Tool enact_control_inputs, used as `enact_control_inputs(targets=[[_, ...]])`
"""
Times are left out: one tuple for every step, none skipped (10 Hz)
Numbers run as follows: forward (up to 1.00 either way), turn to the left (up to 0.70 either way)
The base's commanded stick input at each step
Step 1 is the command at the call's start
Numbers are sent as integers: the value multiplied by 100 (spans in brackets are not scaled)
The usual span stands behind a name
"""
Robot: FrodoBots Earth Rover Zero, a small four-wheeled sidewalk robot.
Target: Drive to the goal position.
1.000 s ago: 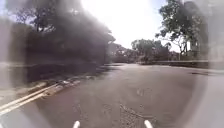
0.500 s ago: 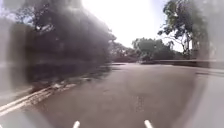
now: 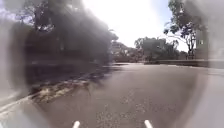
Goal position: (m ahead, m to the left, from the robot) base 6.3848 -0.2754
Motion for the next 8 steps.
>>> enact_control_inputs(targets=[[100,34],[100,20],[100,6],[100,4],[100,10],[100,17],[100,0],[100,0]])
